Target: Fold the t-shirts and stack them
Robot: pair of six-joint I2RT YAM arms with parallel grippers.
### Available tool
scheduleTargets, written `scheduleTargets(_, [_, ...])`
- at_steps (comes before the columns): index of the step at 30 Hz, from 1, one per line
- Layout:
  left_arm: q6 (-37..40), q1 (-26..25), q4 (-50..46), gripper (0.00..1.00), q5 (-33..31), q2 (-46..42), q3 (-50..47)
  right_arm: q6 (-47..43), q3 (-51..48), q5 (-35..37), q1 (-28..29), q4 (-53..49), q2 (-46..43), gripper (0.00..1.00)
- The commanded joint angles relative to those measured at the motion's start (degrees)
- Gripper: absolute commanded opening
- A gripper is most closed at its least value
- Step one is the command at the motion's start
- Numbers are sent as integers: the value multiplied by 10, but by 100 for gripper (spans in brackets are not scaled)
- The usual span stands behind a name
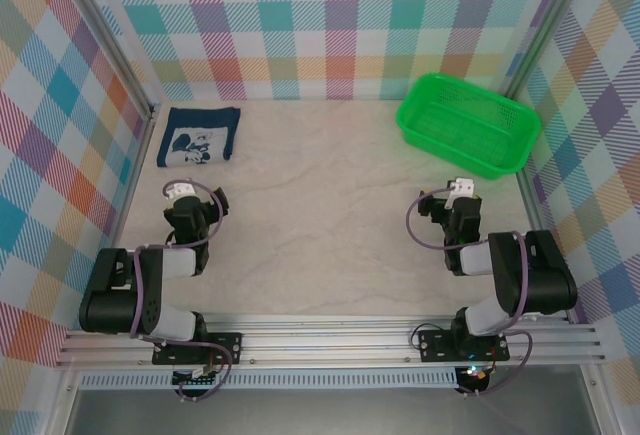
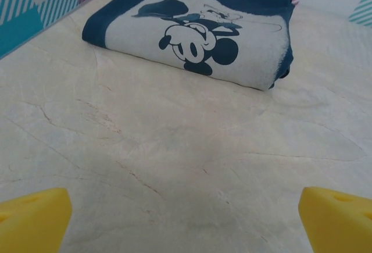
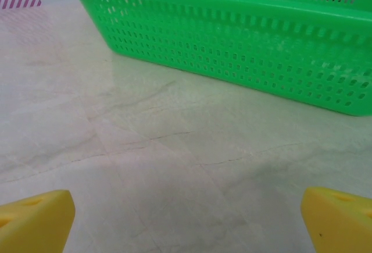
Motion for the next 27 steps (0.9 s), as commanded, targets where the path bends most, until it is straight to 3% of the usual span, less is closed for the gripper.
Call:
scheduleTargets(1, [29,-7,78,100,21,12,-13,0,17,-2,-8,39,5,100])
scheduleTargets(4, [81,-38,83,100,36,93,37,2,33,-6,-9,3,2,100])
scheduleTargets(5, [80,-42,6,100,36,76,65,1,40,-8,-10,-2,7,100])
scheduleTargets(7, [82,-44,33,100,28,84,56,1,67,-10,-11,-52,8,100])
scheduleTargets(8, [78,-45,0,100,30,75,63,1,65,-11,-11,-47,9,100])
scheduleTargets(27, [80,-44,16,100,30,77,58,-10,64,-33,-10,-48,7,100])
